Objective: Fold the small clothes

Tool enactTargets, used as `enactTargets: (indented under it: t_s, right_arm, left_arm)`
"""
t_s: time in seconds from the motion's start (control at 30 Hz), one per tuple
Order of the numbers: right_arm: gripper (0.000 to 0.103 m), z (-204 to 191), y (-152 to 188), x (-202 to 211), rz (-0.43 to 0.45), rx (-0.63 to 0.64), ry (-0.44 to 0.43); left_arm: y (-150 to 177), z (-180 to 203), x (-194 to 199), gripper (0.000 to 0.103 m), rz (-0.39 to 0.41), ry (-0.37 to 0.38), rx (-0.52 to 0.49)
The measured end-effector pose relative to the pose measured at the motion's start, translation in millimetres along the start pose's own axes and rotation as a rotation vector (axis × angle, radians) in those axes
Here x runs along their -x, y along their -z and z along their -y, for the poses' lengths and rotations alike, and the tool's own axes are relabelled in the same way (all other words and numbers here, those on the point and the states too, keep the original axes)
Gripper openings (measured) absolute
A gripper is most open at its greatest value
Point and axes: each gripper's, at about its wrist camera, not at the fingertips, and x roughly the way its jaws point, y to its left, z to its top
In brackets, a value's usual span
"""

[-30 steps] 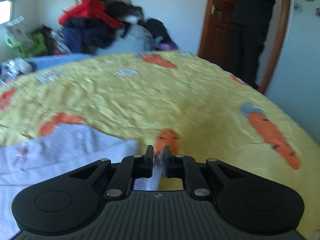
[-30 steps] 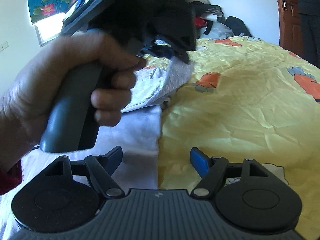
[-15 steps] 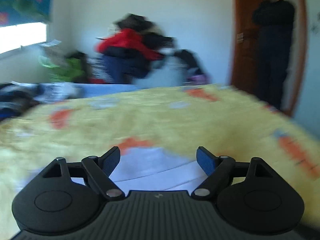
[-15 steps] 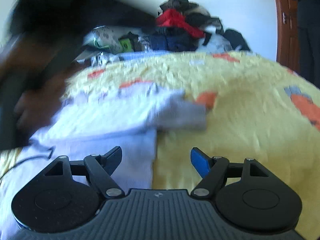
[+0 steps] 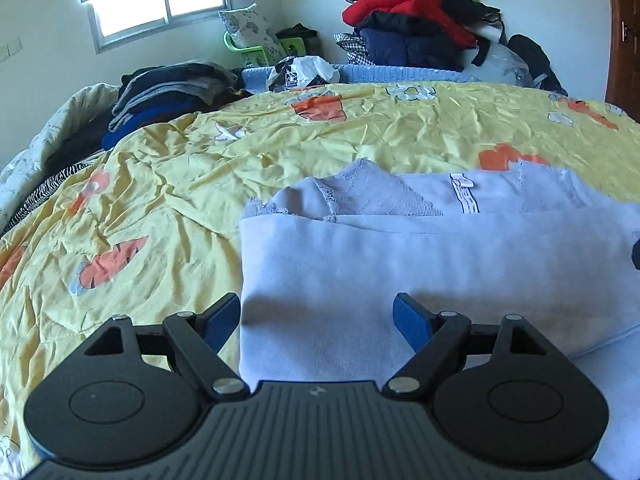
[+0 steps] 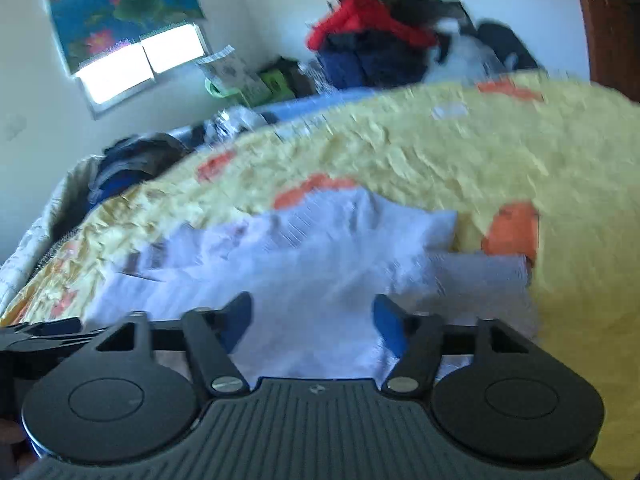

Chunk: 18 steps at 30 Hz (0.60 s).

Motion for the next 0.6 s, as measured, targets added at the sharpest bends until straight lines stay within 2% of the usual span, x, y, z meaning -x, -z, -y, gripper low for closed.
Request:
enactTargets:
  t_s: [0.07, 0.13, 0.23, 0.33, 0.6]
  right_arm:
    - [0.082, -8.4, 3.4, -1.4, 0.000, 0.092, 0.059]
    - [0.076, -8.3, 9.2, -6.3, -0.042, 0.119, 0.133]
    - [0.077, -6.8, 13.2, 14.4, 0.015, 0.085, 0.111]
    - [0.080, -11.8, 20.2, 27.1, 0.045, 0.104, 0.103]
    - [0.080, 2.0, 27.8, 14.0, -0.020, 0.062, 0.148]
  left_arm:
    - [1.1, 1.6, -1.1, 0.084, -0.017, -0.011, -0.005]
    - [5.0, 3.0, 8.7, 0.084, -0.005, -0.001, 0.009]
    - [10.6, 0.3, 21.8, 0.085, -0.003, 0.026, 0.043]
    - [16.6, 0.2, 28.7, 0.085, -0.016, 0.049, 0.069]
    - [28.1, -1.2, 36.0, 0.085, -0.028, 0.052, 0.081]
